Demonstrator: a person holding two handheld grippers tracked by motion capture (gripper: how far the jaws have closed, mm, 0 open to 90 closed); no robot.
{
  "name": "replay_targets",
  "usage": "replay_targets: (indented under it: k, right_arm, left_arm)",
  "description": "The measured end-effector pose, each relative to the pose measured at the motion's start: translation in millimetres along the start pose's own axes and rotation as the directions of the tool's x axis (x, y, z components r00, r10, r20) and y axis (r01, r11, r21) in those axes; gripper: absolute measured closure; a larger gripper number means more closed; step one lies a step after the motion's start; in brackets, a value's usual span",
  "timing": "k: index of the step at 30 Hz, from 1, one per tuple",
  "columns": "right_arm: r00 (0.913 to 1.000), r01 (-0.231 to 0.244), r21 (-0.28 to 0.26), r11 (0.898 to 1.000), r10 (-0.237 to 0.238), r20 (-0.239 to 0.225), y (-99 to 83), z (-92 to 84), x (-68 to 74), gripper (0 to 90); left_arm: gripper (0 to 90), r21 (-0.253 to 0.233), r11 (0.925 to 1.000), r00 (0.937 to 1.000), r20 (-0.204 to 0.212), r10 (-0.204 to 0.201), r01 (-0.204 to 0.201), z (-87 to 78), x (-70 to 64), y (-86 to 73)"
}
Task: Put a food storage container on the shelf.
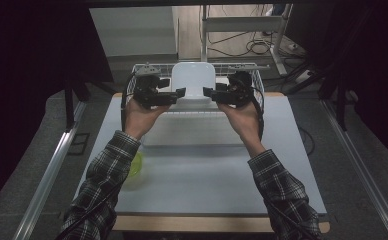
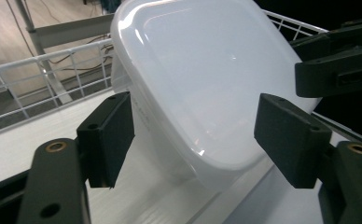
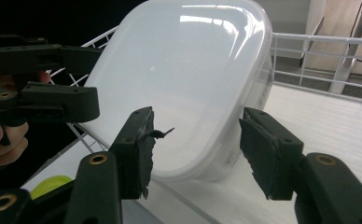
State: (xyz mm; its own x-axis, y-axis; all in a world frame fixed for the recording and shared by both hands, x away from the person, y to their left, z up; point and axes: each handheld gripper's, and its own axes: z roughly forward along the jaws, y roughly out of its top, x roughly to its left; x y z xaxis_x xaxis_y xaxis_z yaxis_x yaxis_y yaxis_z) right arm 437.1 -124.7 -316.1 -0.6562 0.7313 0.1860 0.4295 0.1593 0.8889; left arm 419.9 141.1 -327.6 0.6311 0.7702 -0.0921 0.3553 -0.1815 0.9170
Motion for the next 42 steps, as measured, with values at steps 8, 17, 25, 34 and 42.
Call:
replay_targets:
  k: [8,17,25,34,42]
  right_arm:
    - [0.9998,-0.003,-0.020,1.000,0.004,0.018,3.0,1.7,-2.6,38.6]
    - [0.9993,-0.007,-0.034,0.999,0.008,0.036,5.2,2.4,-5.9,29.6]
    - [0.9992,0.039,-0.018,0.999,-0.039,0.004,-5.2,-4.3,3.5,22.9]
    - [0.9938,0.104,0.012,0.994,-0.105,0.037,-11.8,-4.3,3.1,41.0]
    - [0.9943,0.092,0.025,0.995,-0.093,0.051,-10.9,0.5,-5.9,52.1]
  left_arm:
    - [26.8,0.006,0.9999,0.9996,0.027,0.010,-0.011,4.1,-3.0,-1.0]
    - [26.6,0.014,0.9998,0.9993,0.036,0.013,-0.013,5.2,-4.1,-2.6]
    - [26.6,0.017,0.9999,0.9987,0.052,-0.002,0.001,7.5,0.0,-3.9]
    - [29.3,0.019,0.9998,0.9993,0.036,0.008,-0.009,8.9,-2.2,-3.8]
    - [39.4,0.027,0.9996,0.9999,0.010,0.008,-0.008,9.6,-3.8,-4.0]
